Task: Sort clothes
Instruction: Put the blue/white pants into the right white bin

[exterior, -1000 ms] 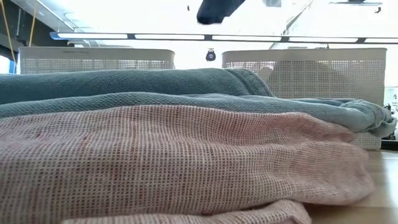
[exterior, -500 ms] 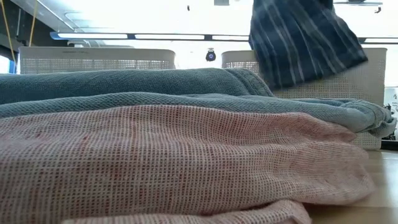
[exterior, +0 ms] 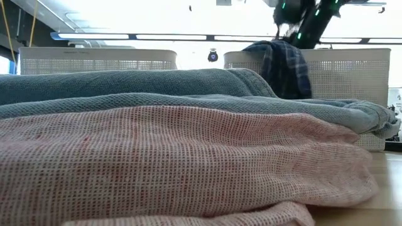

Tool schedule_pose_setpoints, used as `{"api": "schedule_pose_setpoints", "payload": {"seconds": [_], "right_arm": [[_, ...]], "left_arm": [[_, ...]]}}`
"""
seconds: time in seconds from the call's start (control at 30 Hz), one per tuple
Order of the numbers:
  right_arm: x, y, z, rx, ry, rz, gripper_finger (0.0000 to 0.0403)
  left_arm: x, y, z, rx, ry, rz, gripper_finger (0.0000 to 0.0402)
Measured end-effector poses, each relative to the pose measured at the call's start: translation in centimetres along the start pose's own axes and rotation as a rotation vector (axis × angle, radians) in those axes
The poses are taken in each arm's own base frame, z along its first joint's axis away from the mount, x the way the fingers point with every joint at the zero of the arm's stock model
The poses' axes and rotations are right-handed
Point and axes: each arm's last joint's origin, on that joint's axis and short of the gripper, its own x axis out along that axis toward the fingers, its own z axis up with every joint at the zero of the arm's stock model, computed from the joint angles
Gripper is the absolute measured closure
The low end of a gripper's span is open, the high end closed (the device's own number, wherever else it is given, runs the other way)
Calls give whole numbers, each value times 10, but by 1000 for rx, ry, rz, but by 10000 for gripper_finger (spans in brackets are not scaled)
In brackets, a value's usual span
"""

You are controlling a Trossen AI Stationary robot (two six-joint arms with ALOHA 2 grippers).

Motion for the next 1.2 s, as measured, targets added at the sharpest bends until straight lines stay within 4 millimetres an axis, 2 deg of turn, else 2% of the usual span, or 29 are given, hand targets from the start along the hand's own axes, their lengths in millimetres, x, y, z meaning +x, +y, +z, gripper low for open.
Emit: {"api": "schedule_pose_setpoints", "payload": {"seconds": [0.13,0.23,0.3,0.4,0.47,0.57,0.7,0.83,0.93,1.03,1.1,1.2], "right_arm": [[44,-10,-3,14,109,-19,398],[67,-13,-3,11,151,-44,391],[74,-14,-2,14,154,-66,379],[75,-13,0,4,126,-52,342],[64,-12,5,2,115,-26,308],[33,-11,18,-16,99,-14,255],[-30,-10,43,5,-4,10,205],[-80,-2,48,2,-98,20,189],[-105,10,37,-62,-165,63,188],[-115,28,18,-195,-173,129,187],[-119,43,0,-326,-160,191,187],[-118,70,-40,-530,-109,284,187]], "left_arm": [[0,0,0,-1,-1,1,154],[0,0,0,-1,-1,0,154],[0,0,0,-1,-1,0,154],[0,0,0,-7,-1,-1,154],[0,0,0,-14,1,-7,154],[0,-1,0,-29,4,-15,154],[0,-1,0,-53,8,-28,154],[5,-7,2,-97,59,-188,154],[12,-18,1,-74,89,-249,154],[22,-30,3,-39,86,-247,154],[28,-41,2,20,85,-247,154],[37,-54,2,67,71,-228,154]]}}
